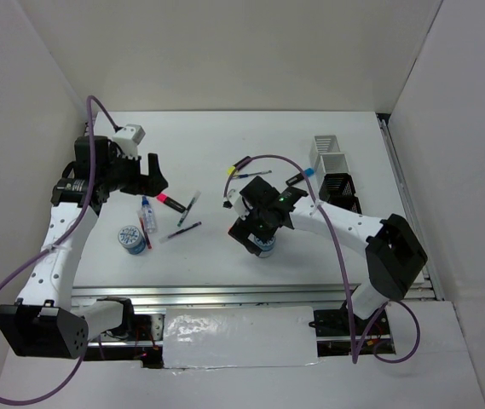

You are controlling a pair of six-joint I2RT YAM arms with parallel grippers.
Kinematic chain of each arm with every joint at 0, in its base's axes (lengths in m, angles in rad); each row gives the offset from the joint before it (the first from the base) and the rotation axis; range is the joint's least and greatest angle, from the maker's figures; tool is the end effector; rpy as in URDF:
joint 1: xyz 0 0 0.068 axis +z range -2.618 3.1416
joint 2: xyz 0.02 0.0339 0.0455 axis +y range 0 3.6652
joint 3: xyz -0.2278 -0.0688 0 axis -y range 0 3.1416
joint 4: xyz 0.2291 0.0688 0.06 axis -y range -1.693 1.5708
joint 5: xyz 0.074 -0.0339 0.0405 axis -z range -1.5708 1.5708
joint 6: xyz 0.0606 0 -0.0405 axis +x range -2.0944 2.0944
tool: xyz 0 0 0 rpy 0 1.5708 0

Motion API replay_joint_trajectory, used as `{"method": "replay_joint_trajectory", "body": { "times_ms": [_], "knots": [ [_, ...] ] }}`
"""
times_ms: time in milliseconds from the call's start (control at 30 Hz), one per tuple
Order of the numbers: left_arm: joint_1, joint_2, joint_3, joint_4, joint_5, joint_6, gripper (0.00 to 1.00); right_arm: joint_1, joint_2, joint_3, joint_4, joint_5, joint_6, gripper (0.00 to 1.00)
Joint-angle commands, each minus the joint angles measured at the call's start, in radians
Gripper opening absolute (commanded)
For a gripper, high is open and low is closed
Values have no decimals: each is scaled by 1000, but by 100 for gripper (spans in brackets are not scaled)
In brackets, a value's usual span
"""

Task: Sort the stationery into containers
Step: Pick up the stationery from the center of the board.

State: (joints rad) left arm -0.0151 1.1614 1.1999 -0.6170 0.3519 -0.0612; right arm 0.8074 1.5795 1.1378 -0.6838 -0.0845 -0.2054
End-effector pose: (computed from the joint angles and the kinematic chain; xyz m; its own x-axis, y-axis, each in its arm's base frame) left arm 0.2652 -0.0249 0.3197 -0.5642 -0.0489 -0.8242 0.2687 0.9330 -0.2393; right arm 0.2124 0.2294 0.1763 -0.4589 -0.7735 -0.4372 -0.8566 0.5157 -0.0133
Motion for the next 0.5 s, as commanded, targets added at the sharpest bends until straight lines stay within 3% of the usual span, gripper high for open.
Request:
{"method": "replay_joint_trajectory", "body": {
  "times_ms": [0, 467],
  "knots": [
    [7, -20, -16, 40, 32, -25, 99, 7, 5, -6, 1, 14, 14, 100],
    [10, -17, -31, 48, 39, -25, 99, 13, -52, 31, -25, 52, 4, 100]
  ]
}}
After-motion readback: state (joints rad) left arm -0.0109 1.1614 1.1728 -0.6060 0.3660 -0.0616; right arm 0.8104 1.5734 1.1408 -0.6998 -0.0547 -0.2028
